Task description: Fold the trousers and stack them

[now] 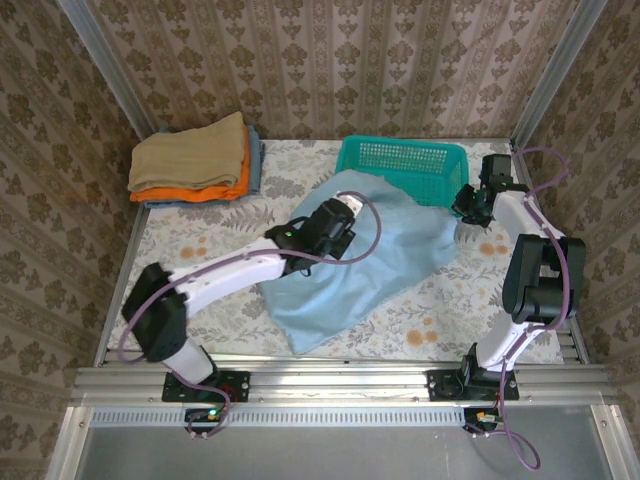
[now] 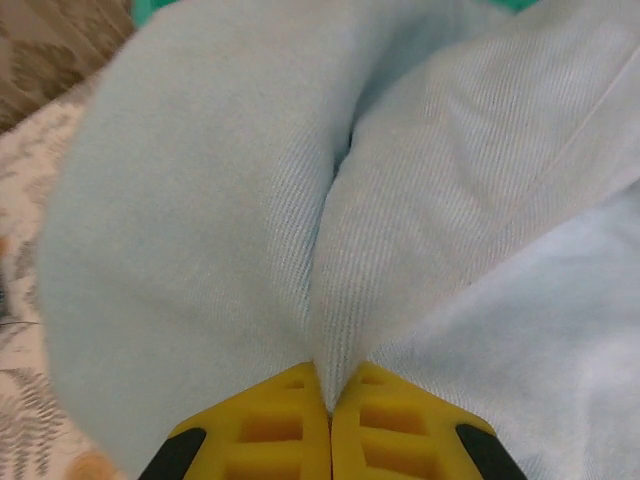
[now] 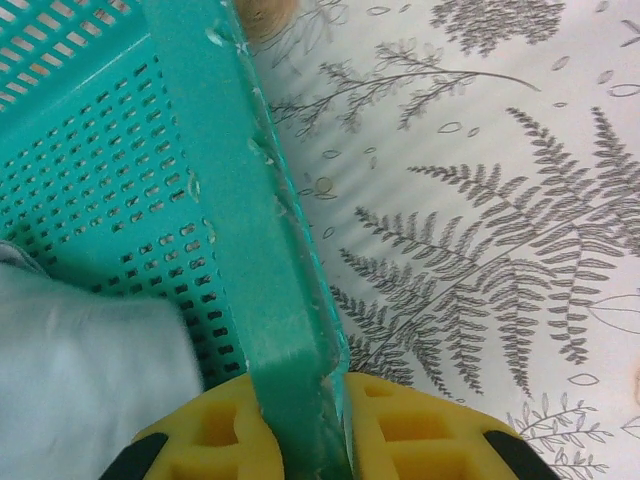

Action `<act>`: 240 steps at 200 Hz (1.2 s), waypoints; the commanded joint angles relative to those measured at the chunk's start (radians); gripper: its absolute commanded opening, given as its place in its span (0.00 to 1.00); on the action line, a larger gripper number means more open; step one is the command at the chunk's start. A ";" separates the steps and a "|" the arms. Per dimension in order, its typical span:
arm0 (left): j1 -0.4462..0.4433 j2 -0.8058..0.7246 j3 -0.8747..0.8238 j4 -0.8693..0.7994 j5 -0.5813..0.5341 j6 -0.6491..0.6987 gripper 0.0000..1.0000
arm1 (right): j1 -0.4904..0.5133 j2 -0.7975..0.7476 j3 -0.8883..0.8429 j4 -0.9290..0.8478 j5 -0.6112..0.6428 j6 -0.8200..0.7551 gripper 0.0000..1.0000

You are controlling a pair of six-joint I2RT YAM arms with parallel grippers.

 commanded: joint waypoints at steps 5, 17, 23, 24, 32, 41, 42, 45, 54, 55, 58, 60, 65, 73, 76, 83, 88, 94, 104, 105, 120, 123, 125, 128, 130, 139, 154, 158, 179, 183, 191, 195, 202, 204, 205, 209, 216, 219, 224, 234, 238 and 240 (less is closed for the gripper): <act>0.035 -0.151 -0.079 -0.121 -0.003 0.020 0.00 | -0.041 -0.010 0.058 0.012 0.194 0.150 0.00; 0.060 -0.206 -0.138 -0.153 0.011 -0.002 0.00 | -0.048 -0.001 0.070 0.011 0.211 0.166 0.00; 0.076 -0.233 -0.170 -0.160 0.034 -0.011 0.00 | -0.051 0.004 0.077 0.010 0.216 0.172 0.00; 0.078 -0.237 -0.176 -0.162 0.039 -0.013 0.00 | -0.052 0.006 0.077 0.010 0.217 0.173 0.00; 0.100 -0.264 -0.213 -0.176 0.066 -0.029 0.00 | -0.054 0.010 0.087 0.000 0.237 0.184 0.00; 0.116 -0.282 -0.249 -0.191 0.084 -0.047 0.00 | -0.058 0.012 0.086 0.006 0.254 0.195 0.00; 0.118 -0.284 -0.253 -0.192 0.085 -0.049 0.00 | -0.058 0.012 0.084 0.006 0.254 0.196 0.00; 0.123 -0.288 -0.265 -0.195 0.093 -0.051 0.00 | -0.062 0.012 0.083 0.009 0.254 0.199 0.00; 0.138 -0.294 -0.290 -0.208 0.093 -0.065 0.00 | -0.067 0.019 0.086 0.009 0.263 0.207 0.00; 0.140 -0.294 -0.293 -0.208 0.091 -0.068 0.00 | -0.068 0.019 0.086 0.008 0.266 0.207 0.00; 0.148 -0.294 -0.301 -0.210 0.089 -0.074 0.00 | -0.068 0.022 0.089 0.006 0.271 0.211 0.00; 0.153 -0.292 -0.306 -0.212 0.088 -0.079 0.00 | -0.069 0.023 0.089 0.005 0.273 0.211 0.00; 0.172 -0.289 -0.316 -0.215 0.092 -0.088 0.00 | -0.070 0.028 0.092 0.006 0.275 0.212 0.00; 0.211 -0.278 -0.322 -0.231 0.095 -0.114 0.00 | -0.075 0.035 0.096 0.007 0.276 0.212 0.00; 0.228 -0.272 -0.321 -0.239 0.092 -0.129 0.00 | -0.076 0.037 0.097 0.007 0.276 0.212 0.00; 0.271 -0.258 -0.314 -0.251 0.104 -0.154 0.00 | -0.076 0.044 0.105 0.002 0.280 0.211 0.00; 0.297 -0.247 -0.309 -0.256 0.113 -0.165 0.00 | -0.076 0.049 0.109 0.001 0.283 0.209 0.00; 0.325 -0.236 -0.293 -0.271 0.091 -0.188 0.00 | -0.075 0.054 0.116 -0.003 0.284 0.209 0.00; 0.353 -0.219 -0.262 -0.298 0.068 -0.210 0.00 | -0.078 0.062 0.129 -0.005 0.280 0.204 0.00; 0.355 -0.217 -0.259 -0.299 0.068 -0.210 0.00 | -0.078 0.063 0.129 -0.006 0.280 0.204 0.00; 0.371 -0.200 -0.220 -0.343 -0.003 -0.240 0.00 | -0.079 0.070 0.150 -0.011 0.283 0.196 0.00; 0.376 -0.198 -0.216 -0.352 -0.021 -0.247 0.00 | -0.080 0.072 0.158 -0.019 0.286 0.195 0.00; 0.379 -0.196 -0.213 -0.357 -0.031 -0.251 0.00 | -0.082 0.072 0.162 -0.025 0.289 0.196 0.00; 0.385 -0.194 -0.210 -0.366 -0.041 -0.258 0.00 | -0.083 0.074 0.168 -0.030 0.297 0.198 0.00; 0.389 -0.193 -0.208 -0.372 -0.046 -0.259 0.00 | -0.084 0.074 0.170 -0.031 0.302 0.199 0.00; 0.416 -0.193 -0.207 -0.389 -0.063 -0.272 0.00 | -0.090 0.068 0.161 -0.012 0.310 0.200 0.00; 0.470 -0.213 -0.218 -0.403 -0.077 -0.306 0.33 | -0.103 0.082 0.174 -0.027 0.296 0.205 0.02; 0.485 -0.220 -0.221 -0.401 -0.061 -0.309 0.45 | -0.103 0.084 0.175 -0.024 0.294 0.204 0.07; 0.475 -0.277 -0.206 -0.399 -0.004 -0.302 0.71 | -0.102 0.076 0.164 -0.009 0.255 0.199 0.23; 0.455 -0.285 -0.189 -0.413 -0.007 -0.298 0.74 | -0.099 0.071 0.162 -0.007 0.248 0.196 0.25; 0.398 -0.295 -0.147 -0.456 -0.047 -0.302 0.80 | -0.097 0.057 0.157 -0.005 0.236 0.188 0.33; 0.368 -0.296 -0.121 -0.481 -0.062 -0.304 0.85 | -0.096 0.051 0.156 -0.007 0.232 0.184 0.38; 0.319 -0.290 -0.070 -0.522 -0.063 -0.302 0.94 | -0.093 0.041 0.157 -0.016 0.232 0.181 0.42; 0.302 -0.287 -0.055 -0.531 -0.064 -0.302 0.96 | -0.091 0.035 0.156 -0.015 0.234 0.180 0.44; 0.295 -0.285 -0.048 -0.538 -0.064 -0.303 0.97 | -0.091 0.033 0.155 -0.015 0.234 0.179 0.45; 0.264 -0.277 -0.016 -0.559 -0.071 -0.308 0.98 | -0.089 0.024 0.151 -0.014 0.234 0.177 0.47; 0.201 -0.257 0.026 -0.578 -0.087 -0.314 0.98 | -0.089 0.008 0.140 -0.007 0.225 0.177 0.50; 0.171 -0.247 0.044 -0.580 -0.089 -0.311 0.98 | -0.089 0.000 0.136 -0.005 0.222 0.177 0.51; 0.130 -0.223 0.074 -0.588 -0.088 -0.311 0.99 | -0.087 -0.010 0.130 -0.004 0.219 0.179 0.53; 0.057 -0.158 0.134 -0.612 -0.096 -0.325 1.00 | -0.085 -0.025 0.125 -0.006 0.217 0.173 0.56; 0.031 -0.130 0.152 -0.610 -0.100 -0.328 1.00 | -0.083 -0.029 0.125 -0.010 0.215 0.171 0.56; 0.019 -0.116 0.161 -0.608 -0.098 -0.329 1.00 | -0.083 -0.032 0.125 -0.012 0.216 0.170 0.56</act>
